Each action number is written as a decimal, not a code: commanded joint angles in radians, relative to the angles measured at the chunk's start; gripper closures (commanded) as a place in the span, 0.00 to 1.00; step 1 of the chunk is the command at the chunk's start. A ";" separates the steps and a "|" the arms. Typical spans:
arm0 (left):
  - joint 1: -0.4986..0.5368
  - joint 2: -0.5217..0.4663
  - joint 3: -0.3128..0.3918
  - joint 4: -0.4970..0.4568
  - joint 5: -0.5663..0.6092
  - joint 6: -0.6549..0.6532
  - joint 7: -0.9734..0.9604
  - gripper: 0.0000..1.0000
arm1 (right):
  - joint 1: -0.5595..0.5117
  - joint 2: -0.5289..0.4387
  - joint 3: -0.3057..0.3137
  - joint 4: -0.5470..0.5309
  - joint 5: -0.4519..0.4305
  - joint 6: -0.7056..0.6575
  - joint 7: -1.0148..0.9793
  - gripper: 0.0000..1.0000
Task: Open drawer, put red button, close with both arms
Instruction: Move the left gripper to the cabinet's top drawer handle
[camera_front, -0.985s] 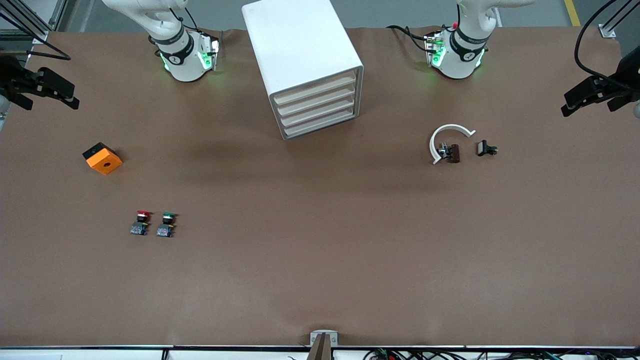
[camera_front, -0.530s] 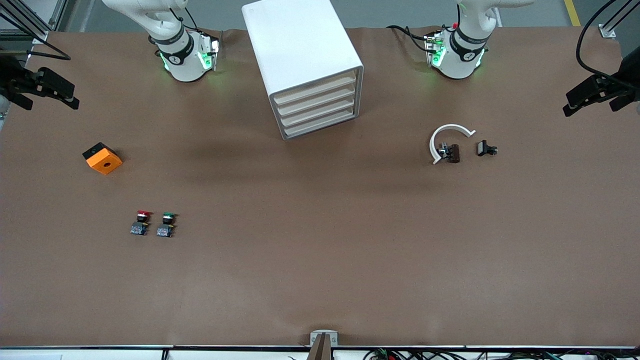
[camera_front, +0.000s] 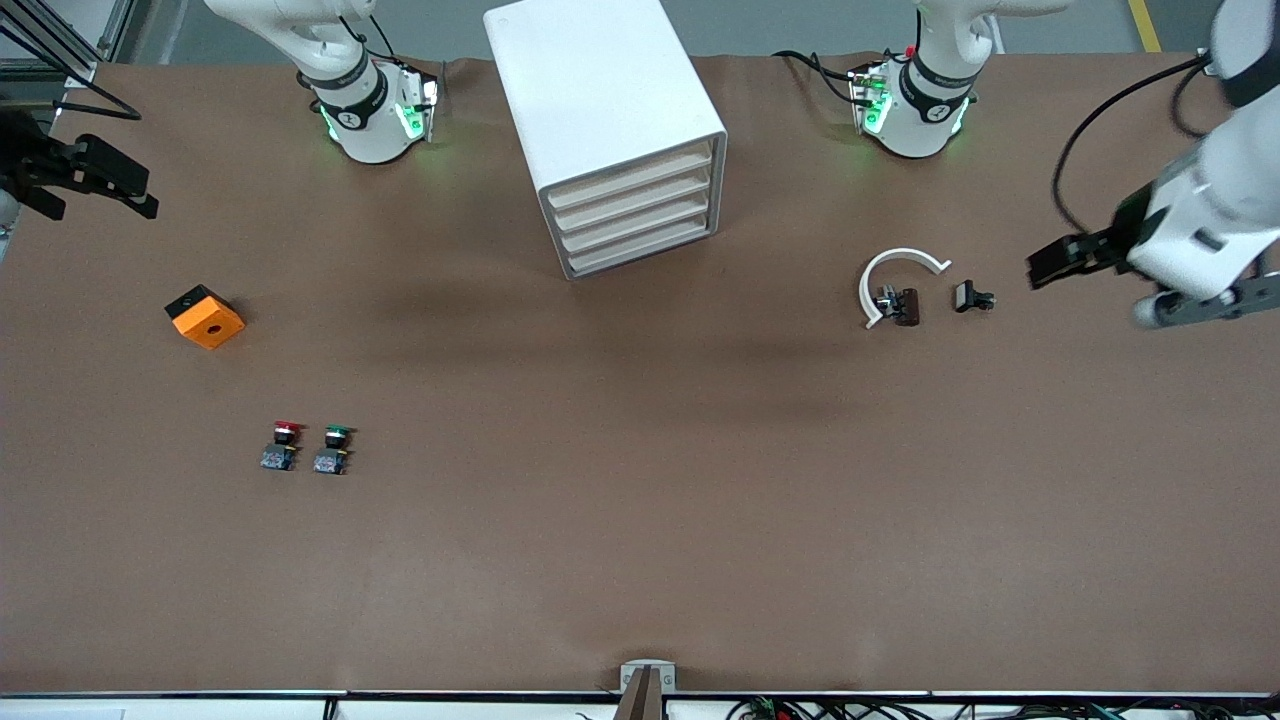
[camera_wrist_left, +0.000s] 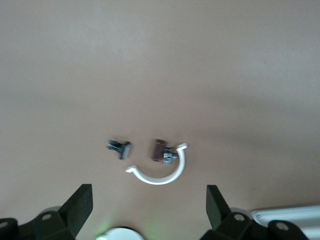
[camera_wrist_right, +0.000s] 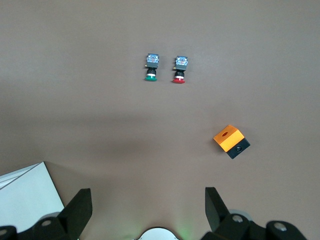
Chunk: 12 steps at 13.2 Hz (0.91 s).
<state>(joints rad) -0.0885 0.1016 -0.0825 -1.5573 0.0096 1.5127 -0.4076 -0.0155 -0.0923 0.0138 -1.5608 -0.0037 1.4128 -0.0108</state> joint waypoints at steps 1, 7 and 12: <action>-0.052 0.104 -0.040 0.062 -0.005 0.012 -0.257 0.00 | -0.014 0.008 0.011 0.021 -0.010 -0.011 -0.011 0.00; -0.270 0.299 -0.051 0.078 -0.049 0.122 -0.934 0.00 | -0.014 0.008 0.011 0.021 -0.010 -0.011 -0.011 0.00; -0.339 0.476 -0.049 0.184 -0.244 0.153 -1.398 0.00 | -0.014 0.008 0.011 0.021 -0.010 -0.011 -0.011 0.00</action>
<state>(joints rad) -0.4237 0.4910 -0.1378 -1.4575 -0.1653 1.6612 -1.6590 -0.0155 -0.0923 0.0142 -1.5594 -0.0037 1.4127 -0.0108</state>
